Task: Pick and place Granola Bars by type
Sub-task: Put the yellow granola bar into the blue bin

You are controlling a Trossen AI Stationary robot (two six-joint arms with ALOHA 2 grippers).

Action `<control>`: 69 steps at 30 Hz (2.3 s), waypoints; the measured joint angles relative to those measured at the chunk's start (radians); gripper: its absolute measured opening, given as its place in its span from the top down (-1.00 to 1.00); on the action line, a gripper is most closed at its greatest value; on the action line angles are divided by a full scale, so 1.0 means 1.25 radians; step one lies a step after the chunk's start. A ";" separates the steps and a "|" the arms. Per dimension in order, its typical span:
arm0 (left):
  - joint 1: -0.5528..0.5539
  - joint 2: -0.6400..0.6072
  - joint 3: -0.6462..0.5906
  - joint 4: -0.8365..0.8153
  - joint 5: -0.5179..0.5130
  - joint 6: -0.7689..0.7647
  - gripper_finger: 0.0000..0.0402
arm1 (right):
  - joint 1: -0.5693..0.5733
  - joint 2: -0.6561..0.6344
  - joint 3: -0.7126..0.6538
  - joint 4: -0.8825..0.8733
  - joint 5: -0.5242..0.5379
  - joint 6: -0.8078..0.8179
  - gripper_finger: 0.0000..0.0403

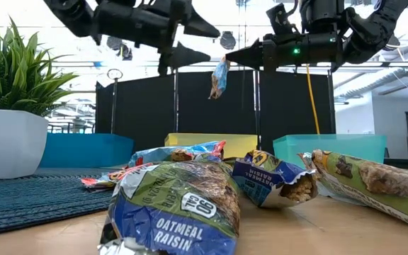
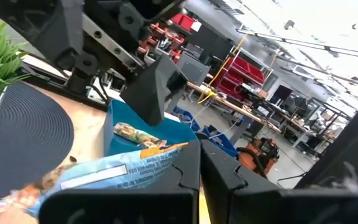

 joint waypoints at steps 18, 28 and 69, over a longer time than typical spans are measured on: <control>0.014 0.121 0.133 -0.119 -0.111 -0.079 -0.22 | 0.002 0.000 0.000 -0.009 -0.002 0.001 1.00; 0.028 0.121 0.133 -0.123 -0.116 -0.078 0.02 | 0.002 0.000 0.000 -0.017 -0.002 0.002 1.00; 0.030 -0.023 0.107 -0.309 -0.168 0.165 0.95 | 0.034 -0.239 0.000 -0.454 0.058 0.216 0.02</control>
